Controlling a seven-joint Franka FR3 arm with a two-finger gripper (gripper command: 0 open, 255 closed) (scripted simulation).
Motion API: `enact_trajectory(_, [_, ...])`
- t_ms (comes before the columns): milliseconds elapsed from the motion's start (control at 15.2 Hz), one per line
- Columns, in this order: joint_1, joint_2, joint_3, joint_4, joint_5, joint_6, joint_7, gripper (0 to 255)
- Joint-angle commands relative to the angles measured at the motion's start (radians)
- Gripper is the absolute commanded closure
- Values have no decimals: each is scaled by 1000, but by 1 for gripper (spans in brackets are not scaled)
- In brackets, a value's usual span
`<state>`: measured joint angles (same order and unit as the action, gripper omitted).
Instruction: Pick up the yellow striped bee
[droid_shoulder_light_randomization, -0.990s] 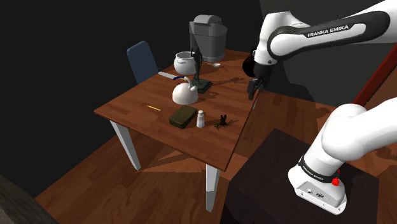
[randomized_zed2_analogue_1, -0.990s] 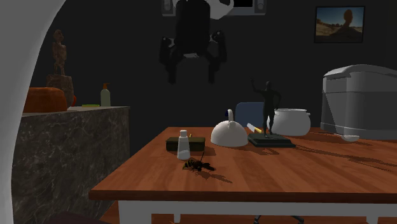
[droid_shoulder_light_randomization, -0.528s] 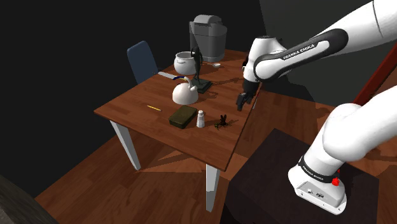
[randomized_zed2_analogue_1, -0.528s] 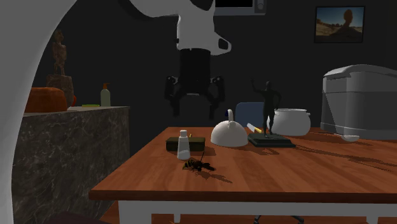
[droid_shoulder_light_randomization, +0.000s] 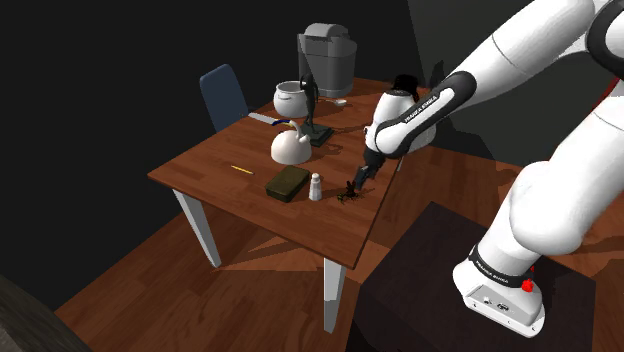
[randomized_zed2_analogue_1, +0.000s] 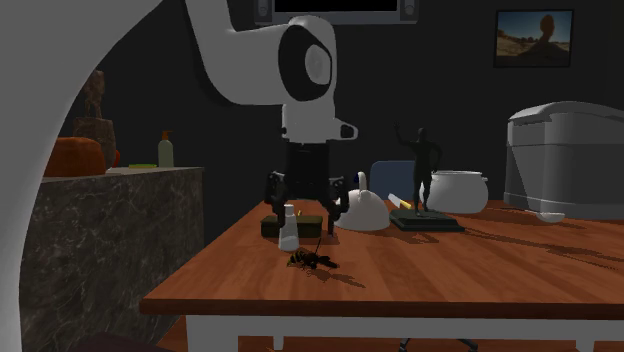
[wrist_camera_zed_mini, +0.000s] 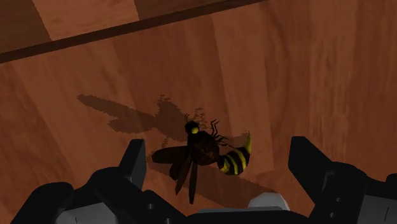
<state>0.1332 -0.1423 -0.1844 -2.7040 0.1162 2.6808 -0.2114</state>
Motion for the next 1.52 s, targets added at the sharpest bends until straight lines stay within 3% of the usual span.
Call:
enact_trajectory(0, [29,108,-12,28,86,96,-79,0])
enact_trajectory(132, [44,203,1,63,201,166,-176,0])
enact_trajectory(594, [9,320,69,83,367,256,-310,0])
enact_trajectory(792, [2,330,79,86,379,263,-321,0])
enact_trajectory(858, [1,330,79,86,380,263,-321,255])
enact_trajectory(1452, [2,330,78,86,379,263,-321,255])
